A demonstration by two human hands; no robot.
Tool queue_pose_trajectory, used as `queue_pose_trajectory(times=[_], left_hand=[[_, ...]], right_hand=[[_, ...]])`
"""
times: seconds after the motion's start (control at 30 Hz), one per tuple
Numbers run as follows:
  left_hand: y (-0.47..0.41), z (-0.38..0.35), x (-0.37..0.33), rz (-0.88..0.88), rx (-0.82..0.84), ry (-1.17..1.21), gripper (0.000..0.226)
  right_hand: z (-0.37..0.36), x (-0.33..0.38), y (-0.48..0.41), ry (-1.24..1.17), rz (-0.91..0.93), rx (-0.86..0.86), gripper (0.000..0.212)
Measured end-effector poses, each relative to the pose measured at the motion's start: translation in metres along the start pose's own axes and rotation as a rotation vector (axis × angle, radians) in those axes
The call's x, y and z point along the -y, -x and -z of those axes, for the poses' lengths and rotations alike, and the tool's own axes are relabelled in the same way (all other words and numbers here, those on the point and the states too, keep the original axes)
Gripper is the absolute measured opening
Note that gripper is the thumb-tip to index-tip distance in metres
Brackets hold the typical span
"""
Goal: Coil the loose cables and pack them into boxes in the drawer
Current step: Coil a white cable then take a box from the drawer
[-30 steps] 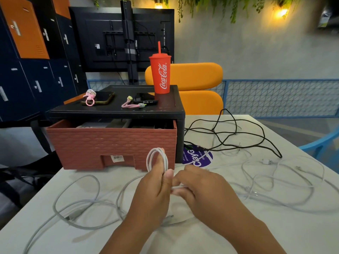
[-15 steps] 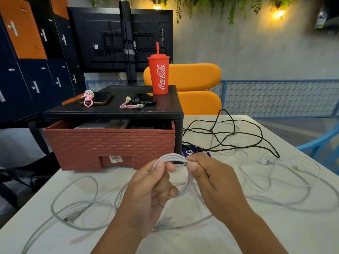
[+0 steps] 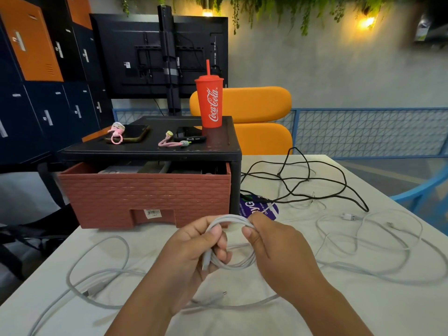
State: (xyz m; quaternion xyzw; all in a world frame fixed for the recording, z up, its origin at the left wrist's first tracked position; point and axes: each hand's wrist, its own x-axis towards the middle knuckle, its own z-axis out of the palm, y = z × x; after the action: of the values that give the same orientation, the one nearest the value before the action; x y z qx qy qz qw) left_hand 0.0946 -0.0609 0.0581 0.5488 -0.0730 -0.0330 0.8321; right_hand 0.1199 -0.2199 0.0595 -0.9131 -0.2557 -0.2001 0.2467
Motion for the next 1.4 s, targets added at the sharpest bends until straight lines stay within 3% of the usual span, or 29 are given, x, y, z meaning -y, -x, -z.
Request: queue_pose_trajectory(times=[0.17, 0.3, 0.4, 0.5, 0.6, 0.7, 0.77, 0.8, 0.87, 0.93, 1.0, 1.1, 1.2, 1.3, 1.4], left_hand=[[0.002, 0.008, -0.003, 0.076, 0.110, 0.092, 0.012], [0.001, 0.010, -0.006, 0.095, 0.124, 0.322, 0.035], [0.000, 0.009, -0.009, 0.044, 0.027, 0.401, 0.042], [-0.001, 0.012, -0.011, -0.025, -0.035, 0.437, 0.044], [0.000, 0.008, -0.011, -0.055, -0.010, 0.437, 0.043], [-0.001, 0.015, -0.007, -0.080, 0.110, 0.476, 0.034], [-0.007, 0.022, -0.003, -0.059, 0.360, 0.595, 0.024], [-0.008, 0.023, -0.003, -0.032, 0.454, 0.645, 0.034], [-0.007, 0.024, 0.000, -0.015, 0.375, 0.661, 0.048], [-0.008, 0.019, -0.003, -0.039, 0.390, 0.613, 0.035], [-0.004, 0.013, -0.003, -0.073, 0.200, 0.498, 0.028], [0.003, 0.005, -0.003, -0.075, 0.042, 0.346, 0.041], [0.003, 0.000, -0.002, -0.080, -0.026, 0.252, 0.033], [0.004, -0.005, -0.003, -0.114, -0.099, 0.209, 0.033], [0.003, -0.007, -0.007, -0.154, -0.188, 0.231, 0.045]], right_hand=[[-0.002, 0.000, 0.001, -0.111, 0.037, -0.032, 0.027], [0.001, 0.003, -0.002, -0.496, -0.045, -0.119, 0.008], [0.006, -0.002, -0.004, -0.593, -0.106, -0.301, 0.026], [0.010, -0.013, -0.004, -0.568, -0.169, -0.570, 0.020], [0.011, -0.018, -0.004, -0.577, -0.199, -0.666, 0.018], [0.007, -0.019, -0.004, -0.564, -0.239, -0.608, 0.024], [0.005, -0.017, -0.004, -0.543, -0.274, -0.600, 0.023], [0.004, -0.016, -0.004, -0.548, -0.297, -0.616, 0.022], [0.004, -0.014, -0.004, -0.584, -0.363, -0.660, 0.025], [0.004, -0.014, -0.005, -0.614, -0.427, -0.700, 0.039], [0.004, -0.015, -0.004, -0.655, -0.471, -0.737, 0.049], [0.006, -0.013, -0.004, -0.701, -0.498, -0.777, 0.047], [0.009, -0.011, -0.004, -0.762, -0.487, -0.785, 0.039], [0.009, -0.012, -0.005, -0.811, -0.506, -0.724, 0.037], [0.008, -0.014, -0.009, -0.863, -0.544, -0.517, 0.034]])
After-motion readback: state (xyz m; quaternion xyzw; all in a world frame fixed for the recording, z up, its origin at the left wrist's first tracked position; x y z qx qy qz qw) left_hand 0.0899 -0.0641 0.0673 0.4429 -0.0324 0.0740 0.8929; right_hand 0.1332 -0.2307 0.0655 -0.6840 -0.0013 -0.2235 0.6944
